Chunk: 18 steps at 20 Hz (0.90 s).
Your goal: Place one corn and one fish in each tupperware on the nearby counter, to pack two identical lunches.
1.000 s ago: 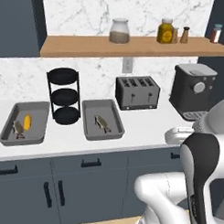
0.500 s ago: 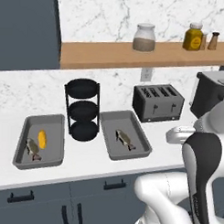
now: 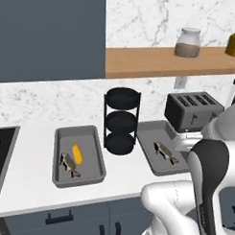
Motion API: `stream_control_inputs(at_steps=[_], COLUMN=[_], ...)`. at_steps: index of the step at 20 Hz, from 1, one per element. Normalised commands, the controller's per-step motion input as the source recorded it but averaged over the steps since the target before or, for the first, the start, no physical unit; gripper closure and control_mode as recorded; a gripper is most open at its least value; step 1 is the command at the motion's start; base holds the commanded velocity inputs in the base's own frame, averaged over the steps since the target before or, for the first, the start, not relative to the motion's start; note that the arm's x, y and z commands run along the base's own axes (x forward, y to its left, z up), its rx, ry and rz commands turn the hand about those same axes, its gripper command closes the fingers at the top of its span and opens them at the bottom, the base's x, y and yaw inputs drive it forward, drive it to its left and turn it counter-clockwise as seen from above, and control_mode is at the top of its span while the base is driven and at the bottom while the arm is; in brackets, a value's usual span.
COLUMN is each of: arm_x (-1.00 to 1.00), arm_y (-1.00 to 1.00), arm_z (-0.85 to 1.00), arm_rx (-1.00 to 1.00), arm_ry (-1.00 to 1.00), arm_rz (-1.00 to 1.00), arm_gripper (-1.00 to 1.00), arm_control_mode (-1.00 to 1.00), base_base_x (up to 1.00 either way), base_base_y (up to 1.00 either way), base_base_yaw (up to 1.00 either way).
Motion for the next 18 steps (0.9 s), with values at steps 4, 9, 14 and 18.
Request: stream_control_inputs(at_steps=[4,9,14,18], arm_x=[0.00,0.00,0.55,0.74], arm_y=[0.00,0.00,-0.14,-0.29], arm_z=[0.00,0.00,-0.10,-0.19], arm_rx=[0.00,0.00,0.00,0.00], arm_ry=[0.00,0.00,0.00,0.02], arm_rz=[0.00,0.00,0.00,0.00], arm_gripper=[1.00,1.00,1.00,1.00], arm_control_mode=[1.00,1.00,-1.00,-1.00], base_base_x=[0.58,0.55,0.00,0.00], base_base_y=[0.01,0.00,0.00,0.00], base_base_yaw=[0.00,0.00,0.00,0.00])
